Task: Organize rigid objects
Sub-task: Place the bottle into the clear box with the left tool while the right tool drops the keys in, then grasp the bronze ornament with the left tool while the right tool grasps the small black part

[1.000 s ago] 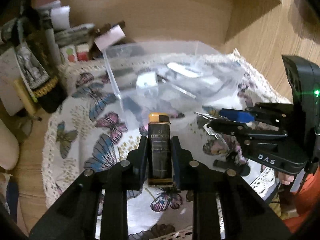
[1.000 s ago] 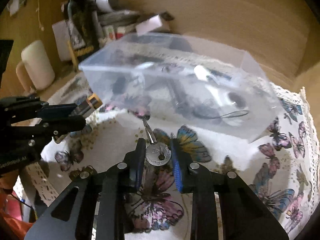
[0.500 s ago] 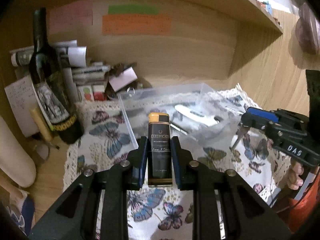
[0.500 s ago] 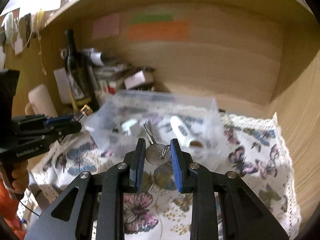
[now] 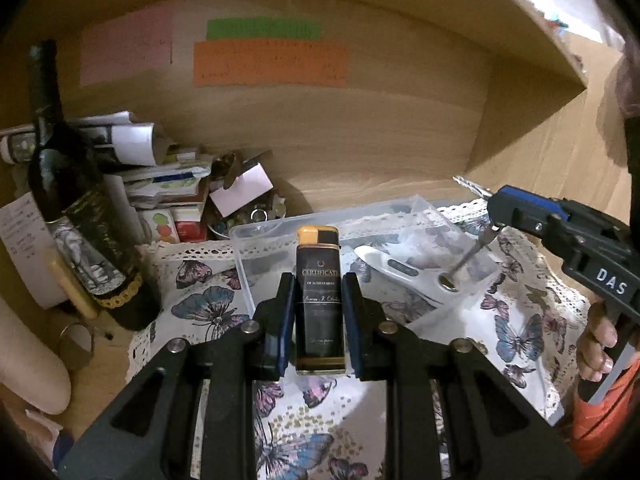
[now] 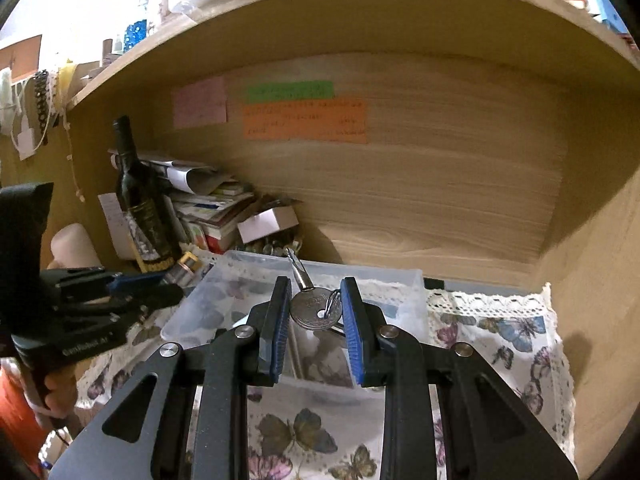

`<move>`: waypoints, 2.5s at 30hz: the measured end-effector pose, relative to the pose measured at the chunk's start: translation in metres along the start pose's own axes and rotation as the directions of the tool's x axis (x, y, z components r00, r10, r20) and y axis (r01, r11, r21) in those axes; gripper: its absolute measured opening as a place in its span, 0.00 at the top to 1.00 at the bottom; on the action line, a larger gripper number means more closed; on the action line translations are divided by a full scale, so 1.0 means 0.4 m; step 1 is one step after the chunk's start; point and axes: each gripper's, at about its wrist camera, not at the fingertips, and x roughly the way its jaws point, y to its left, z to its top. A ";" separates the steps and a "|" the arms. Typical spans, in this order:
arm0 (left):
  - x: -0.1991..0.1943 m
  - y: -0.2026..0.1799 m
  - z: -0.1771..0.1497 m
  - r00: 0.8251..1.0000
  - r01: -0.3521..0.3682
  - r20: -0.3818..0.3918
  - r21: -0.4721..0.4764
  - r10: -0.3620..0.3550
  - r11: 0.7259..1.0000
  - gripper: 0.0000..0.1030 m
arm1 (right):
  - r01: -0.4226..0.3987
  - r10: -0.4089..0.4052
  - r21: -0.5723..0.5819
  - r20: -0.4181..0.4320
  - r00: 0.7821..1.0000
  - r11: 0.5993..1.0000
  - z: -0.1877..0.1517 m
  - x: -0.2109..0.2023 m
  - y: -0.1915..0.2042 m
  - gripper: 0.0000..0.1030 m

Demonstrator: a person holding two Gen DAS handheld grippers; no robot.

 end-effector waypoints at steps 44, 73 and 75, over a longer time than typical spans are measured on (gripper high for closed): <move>-0.076 -0.007 -0.032 0.998 -0.061 -0.026 -0.018 0.061 0.998 0.16 | 0.045 -0.050 -0.054 -0.098 0.994 0.998 -0.098 -0.022 0.049 0.43; -0.129 -0.066 -0.323 0.980 -0.046 -0.194 -0.033 0.039 0.998 0.11 | -0.118 0.115 0.011 -0.333 0.936 0.993 -0.373 0.005 0.136 0.78; -0.131 -0.081 -0.322 0.981 -0.028 -0.193 -0.024 0.023 0.999 0.11 | -0.116 0.118 0.026 -0.316 0.941 0.993 -0.370 -0.001 0.126 0.78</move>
